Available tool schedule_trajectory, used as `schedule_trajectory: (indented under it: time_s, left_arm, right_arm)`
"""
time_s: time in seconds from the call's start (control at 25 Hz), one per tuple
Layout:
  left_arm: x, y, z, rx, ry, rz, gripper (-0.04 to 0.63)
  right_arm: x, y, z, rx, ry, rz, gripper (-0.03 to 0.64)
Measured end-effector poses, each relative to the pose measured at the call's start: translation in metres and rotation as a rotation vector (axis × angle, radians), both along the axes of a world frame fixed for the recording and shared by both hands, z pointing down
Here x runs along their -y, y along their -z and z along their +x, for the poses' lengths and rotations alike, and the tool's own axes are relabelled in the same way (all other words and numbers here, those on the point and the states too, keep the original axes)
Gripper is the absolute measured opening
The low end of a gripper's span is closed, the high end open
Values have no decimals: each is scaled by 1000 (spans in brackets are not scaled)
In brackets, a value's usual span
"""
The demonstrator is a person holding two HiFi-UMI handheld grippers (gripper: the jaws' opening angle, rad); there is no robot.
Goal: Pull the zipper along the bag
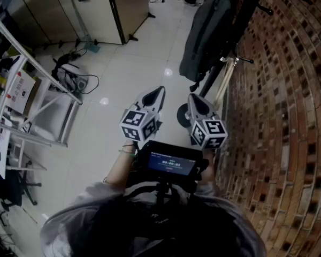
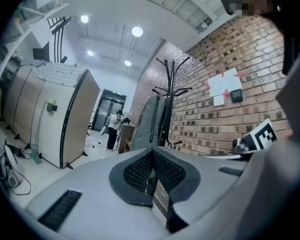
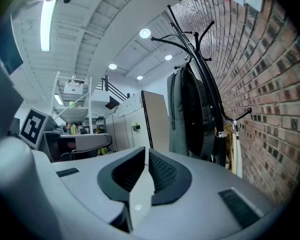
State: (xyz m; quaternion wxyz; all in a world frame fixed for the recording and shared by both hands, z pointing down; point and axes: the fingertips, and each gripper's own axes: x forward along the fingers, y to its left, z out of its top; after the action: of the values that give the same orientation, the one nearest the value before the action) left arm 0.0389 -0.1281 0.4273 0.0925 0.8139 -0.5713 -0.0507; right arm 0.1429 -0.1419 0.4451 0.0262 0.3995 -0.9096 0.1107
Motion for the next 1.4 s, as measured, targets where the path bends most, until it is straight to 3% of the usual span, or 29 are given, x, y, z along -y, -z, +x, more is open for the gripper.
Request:
schedule_trajectory:
  time_s: [0.12,0.24,0.44,0.64,1.0,1.24,1.4]
  left_arm:
    - [18,0,-12,4,-24,6,8]
    - [38,0,-23,19,-54,12,8]
    - [77,10,-41,3,-116,32,8]
    - [104,14,-45,-14,-197,33,8]
    - [133,9,-41,-30,-312,22,8]
    - [141,5,-40,-42,-344,14,8]
    - [140,4,-35,-44,-369,11,8]
  right_arm:
    - [18,-1,-17,-31,22,4,101]
    - [44,0,-23,-45,-47,6,103]
    - [87,7,-21,-41,-266,13,103]
    - [116,4,-28,-5,-334,-31,103]
    - [140,6,-16,0,-547,-98,120]
    - [147,5,-18,-160,-688,-110,120]
    - [151,5,-23,-174,-716,-124,100]
